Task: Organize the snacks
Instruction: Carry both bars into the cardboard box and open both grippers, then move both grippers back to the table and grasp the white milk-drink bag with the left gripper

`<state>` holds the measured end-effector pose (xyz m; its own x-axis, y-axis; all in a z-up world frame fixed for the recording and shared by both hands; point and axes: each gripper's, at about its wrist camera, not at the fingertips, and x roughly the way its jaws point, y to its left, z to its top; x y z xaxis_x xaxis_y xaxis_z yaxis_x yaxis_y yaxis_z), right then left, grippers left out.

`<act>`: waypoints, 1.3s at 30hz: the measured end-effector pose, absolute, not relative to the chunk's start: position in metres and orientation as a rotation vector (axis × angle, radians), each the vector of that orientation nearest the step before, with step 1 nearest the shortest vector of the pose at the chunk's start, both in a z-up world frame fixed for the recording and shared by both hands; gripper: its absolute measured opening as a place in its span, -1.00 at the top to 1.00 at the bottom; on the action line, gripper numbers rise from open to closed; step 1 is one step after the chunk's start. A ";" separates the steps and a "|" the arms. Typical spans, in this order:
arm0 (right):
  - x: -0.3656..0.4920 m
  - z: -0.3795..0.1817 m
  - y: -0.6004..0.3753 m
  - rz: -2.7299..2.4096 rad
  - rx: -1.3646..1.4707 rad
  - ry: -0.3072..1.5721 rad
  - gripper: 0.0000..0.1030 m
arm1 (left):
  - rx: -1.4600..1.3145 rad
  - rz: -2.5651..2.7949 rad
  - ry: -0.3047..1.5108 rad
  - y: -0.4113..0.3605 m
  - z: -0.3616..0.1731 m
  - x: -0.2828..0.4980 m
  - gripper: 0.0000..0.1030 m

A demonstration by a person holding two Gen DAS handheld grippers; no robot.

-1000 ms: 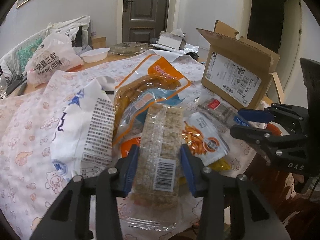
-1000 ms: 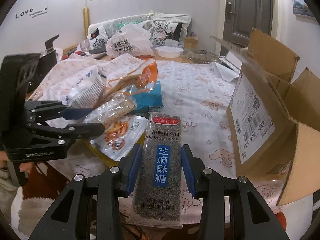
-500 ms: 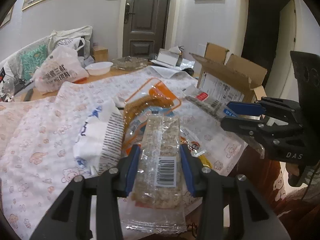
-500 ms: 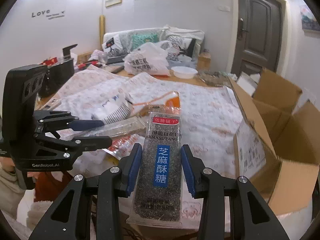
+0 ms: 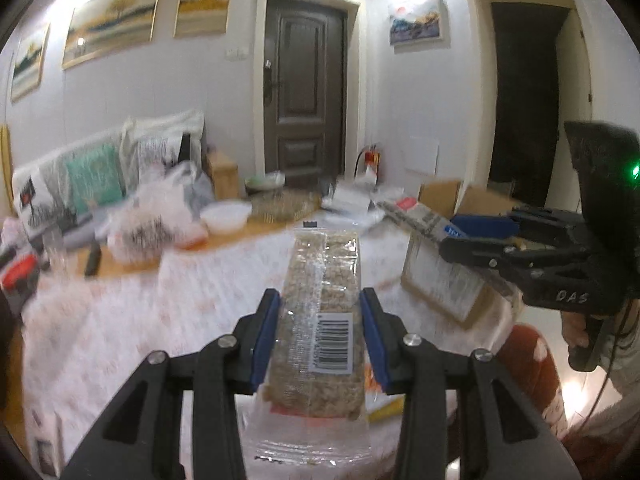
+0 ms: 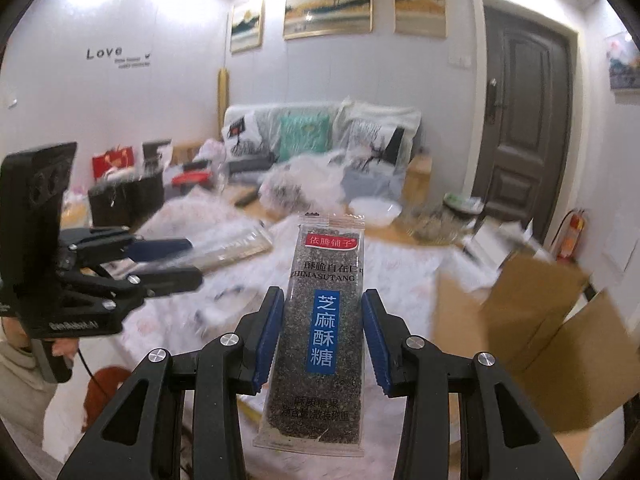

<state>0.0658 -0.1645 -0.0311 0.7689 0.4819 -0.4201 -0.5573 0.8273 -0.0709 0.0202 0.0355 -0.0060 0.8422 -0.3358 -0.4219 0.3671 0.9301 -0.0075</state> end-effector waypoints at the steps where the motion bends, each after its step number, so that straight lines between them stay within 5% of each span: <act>1: 0.067 -0.024 -0.171 0.554 -0.195 0.389 0.31 | 0.077 -0.386 0.413 0.029 0.006 0.022 0.27; 10: 0.103 -0.011 -0.274 0.392 -0.116 0.444 0.31 | 0.145 -0.585 0.390 -0.085 0.062 0.067 0.27; 21: 0.158 -0.063 -0.358 0.348 -0.075 0.615 0.31 | 0.227 -0.712 0.706 -0.232 0.014 0.162 0.26; 31: 0.173 -0.076 -0.364 0.375 -0.108 0.642 0.30 | 0.238 -0.698 0.789 -0.252 -0.015 0.185 0.22; 34: 0.173 -0.076 -0.363 0.372 -0.113 0.641 0.28 | 0.230 -0.696 0.777 -0.248 -0.012 0.187 -0.04; 39: 0.162 -0.066 -0.360 0.370 -0.107 0.621 0.10 | 0.213 -0.694 0.742 -0.235 -0.002 0.180 -0.09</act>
<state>0.1620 -0.3596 -0.0660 0.7502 0.3062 -0.5861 -0.3698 0.9290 0.0121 0.1799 -0.2345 -0.0016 0.5288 -0.5038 -0.6831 0.6484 0.7591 -0.0580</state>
